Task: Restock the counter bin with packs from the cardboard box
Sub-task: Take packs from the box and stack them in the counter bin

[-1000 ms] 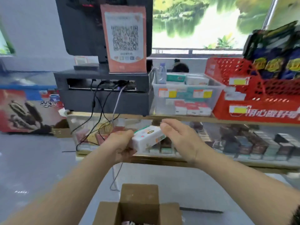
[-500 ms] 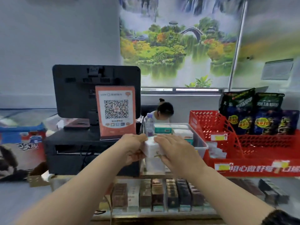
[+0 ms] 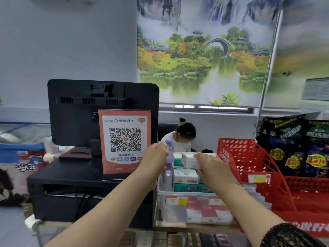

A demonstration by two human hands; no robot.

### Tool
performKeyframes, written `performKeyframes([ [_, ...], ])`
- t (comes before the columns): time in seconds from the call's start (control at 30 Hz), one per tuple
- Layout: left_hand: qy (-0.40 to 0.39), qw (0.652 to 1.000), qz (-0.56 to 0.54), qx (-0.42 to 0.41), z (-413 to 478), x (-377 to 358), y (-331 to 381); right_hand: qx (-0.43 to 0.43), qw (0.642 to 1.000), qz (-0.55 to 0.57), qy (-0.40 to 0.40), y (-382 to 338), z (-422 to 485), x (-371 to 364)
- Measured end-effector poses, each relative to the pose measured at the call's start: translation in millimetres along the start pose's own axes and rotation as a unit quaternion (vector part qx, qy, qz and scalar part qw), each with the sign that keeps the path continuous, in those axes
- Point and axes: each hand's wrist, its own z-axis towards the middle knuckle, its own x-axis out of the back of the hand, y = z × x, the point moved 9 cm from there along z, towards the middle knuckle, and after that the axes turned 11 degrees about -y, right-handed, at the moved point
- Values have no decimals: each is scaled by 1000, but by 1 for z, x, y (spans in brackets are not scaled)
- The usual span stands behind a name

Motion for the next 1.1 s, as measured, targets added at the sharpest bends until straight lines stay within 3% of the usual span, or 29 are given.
performKeyframes([
  [0.2,39,997,15,-65,24,-1,9,16,998,-2,-68,14,60,-61],
  [0.5,43,996,-4,-72,52,-3,-6,53,989,-44,-127,18,105,-133],
  [0.87,25,999,-2,-36,75,-15,-26,91,980,-43,-171,12,101,-149],
  [1.1,23,999,3,-49,80,-12,-20,67,977,-32,-201,16,97,-142],
])
